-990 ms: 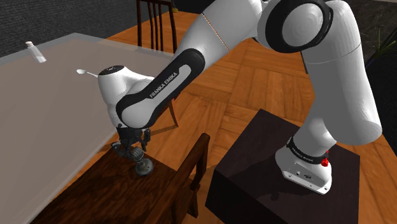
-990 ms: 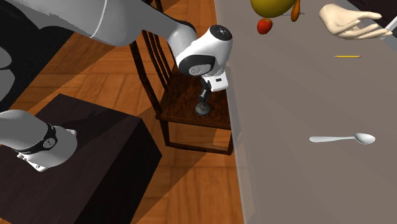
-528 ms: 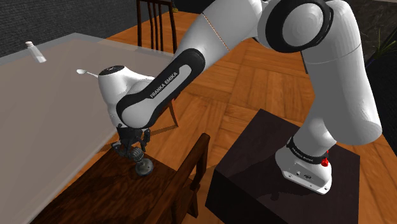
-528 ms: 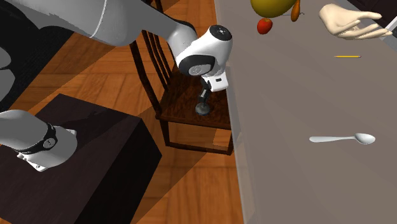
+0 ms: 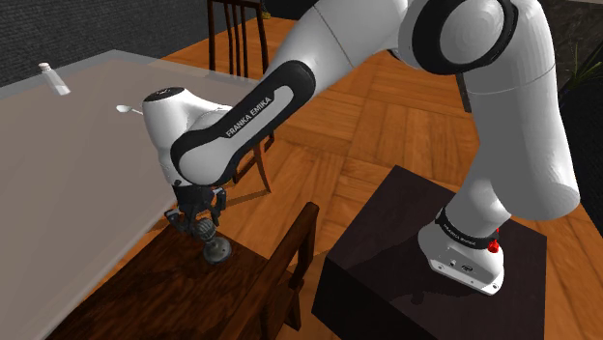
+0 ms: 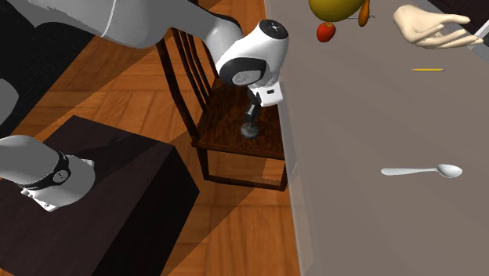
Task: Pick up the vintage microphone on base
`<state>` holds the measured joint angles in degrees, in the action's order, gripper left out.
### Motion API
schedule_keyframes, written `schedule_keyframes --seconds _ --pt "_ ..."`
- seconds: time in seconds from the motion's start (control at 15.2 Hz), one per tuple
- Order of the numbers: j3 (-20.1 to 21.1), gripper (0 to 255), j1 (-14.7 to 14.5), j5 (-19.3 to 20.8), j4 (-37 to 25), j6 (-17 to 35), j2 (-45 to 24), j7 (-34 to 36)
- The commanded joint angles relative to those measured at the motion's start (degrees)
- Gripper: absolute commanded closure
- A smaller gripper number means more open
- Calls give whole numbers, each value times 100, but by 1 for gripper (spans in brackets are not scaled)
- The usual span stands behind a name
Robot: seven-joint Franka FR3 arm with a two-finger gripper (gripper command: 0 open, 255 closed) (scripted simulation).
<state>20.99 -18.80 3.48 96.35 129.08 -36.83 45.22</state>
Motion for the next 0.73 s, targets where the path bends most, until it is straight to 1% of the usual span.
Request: schedule_keyframes --seconds 0.0,0.53,0.66 --pt "25 255 27 -31 -2 -111 110 -9" --pt "105 255 86 -132 -107 -554 460 -9" --pt "106 255 87 -134 -110 -563 466 -9"
